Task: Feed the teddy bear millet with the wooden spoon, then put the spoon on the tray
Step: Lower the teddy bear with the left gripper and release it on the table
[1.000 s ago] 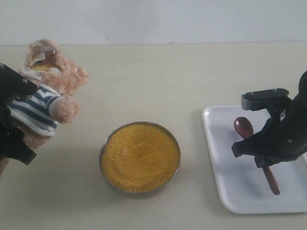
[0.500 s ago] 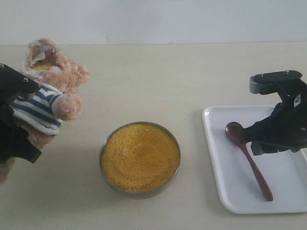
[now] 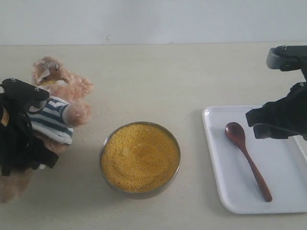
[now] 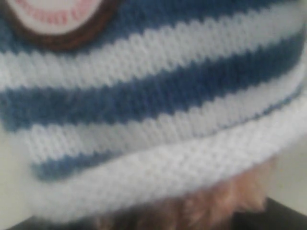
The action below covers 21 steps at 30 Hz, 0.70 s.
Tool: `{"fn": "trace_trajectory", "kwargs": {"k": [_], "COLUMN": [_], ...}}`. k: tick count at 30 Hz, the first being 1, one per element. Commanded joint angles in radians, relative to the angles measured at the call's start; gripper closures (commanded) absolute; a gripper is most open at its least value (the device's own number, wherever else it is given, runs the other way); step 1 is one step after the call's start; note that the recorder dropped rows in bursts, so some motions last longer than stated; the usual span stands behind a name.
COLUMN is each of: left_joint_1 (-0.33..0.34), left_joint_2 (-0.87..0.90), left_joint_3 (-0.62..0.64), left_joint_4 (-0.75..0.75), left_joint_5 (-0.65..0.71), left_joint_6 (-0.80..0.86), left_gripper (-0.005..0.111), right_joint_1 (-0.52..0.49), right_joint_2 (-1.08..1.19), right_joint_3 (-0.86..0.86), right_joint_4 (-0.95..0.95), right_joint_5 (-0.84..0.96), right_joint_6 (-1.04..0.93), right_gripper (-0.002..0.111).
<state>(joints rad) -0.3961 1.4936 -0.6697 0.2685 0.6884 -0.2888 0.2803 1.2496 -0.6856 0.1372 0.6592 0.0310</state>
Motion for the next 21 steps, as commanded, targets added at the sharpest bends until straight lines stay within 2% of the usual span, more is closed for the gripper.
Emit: {"fn": "trace_trajectory", "kwargs": {"k": [1,7,10,12,17,19,21], "left_joint_1": [-0.008,-0.008,-0.008,-0.008,-0.008,-0.008,-0.008], "left_joint_2": [0.072,0.143,0.148,0.144,0.136,0.134,0.129], "left_joint_3": [-0.016,-0.046,-0.053,-0.053,-0.053,-0.053,-0.053], "left_joint_4": [-0.019,-0.019,-0.028,-0.034,-0.070,-0.072,-0.072], "left_joint_5": [-0.039,-0.039,-0.039,-0.039,-0.035,-0.033,-0.023], "left_joint_6": [-0.065,-0.099,-0.102,-0.102,-0.102,-0.105,-0.128], "left_gripper": [0.103,0.103,0.093,0.080,0.037,0.026,0.020], "right_joint_1": [-0.001,-0.001,-0.001,-0.001,-0.001,-0.001,-0.001], "right_joint_2": [-0.053,-0.061,-0.061,-0.061,-0.061,-0.061,-0.061], "right_joint_3": [-0.001,-0.001,-0.001,-0.001,-0.001,-0.001,-0.001], "right_joint_4": [0.042,0.052,0.071,0.081,0.083,0.088,0.088], "right_joint_5": [0.011,0.004,-0.003,-0.010,-0.028,-0.030,-0.030], "right_joint_6": [-0.038,-0.041,-0.061,-0.068,-0.070,-0.070,-0.070], "right_gripper": [0.058,0.058,0.058,0.058,0.058,0.058,0.058]}}
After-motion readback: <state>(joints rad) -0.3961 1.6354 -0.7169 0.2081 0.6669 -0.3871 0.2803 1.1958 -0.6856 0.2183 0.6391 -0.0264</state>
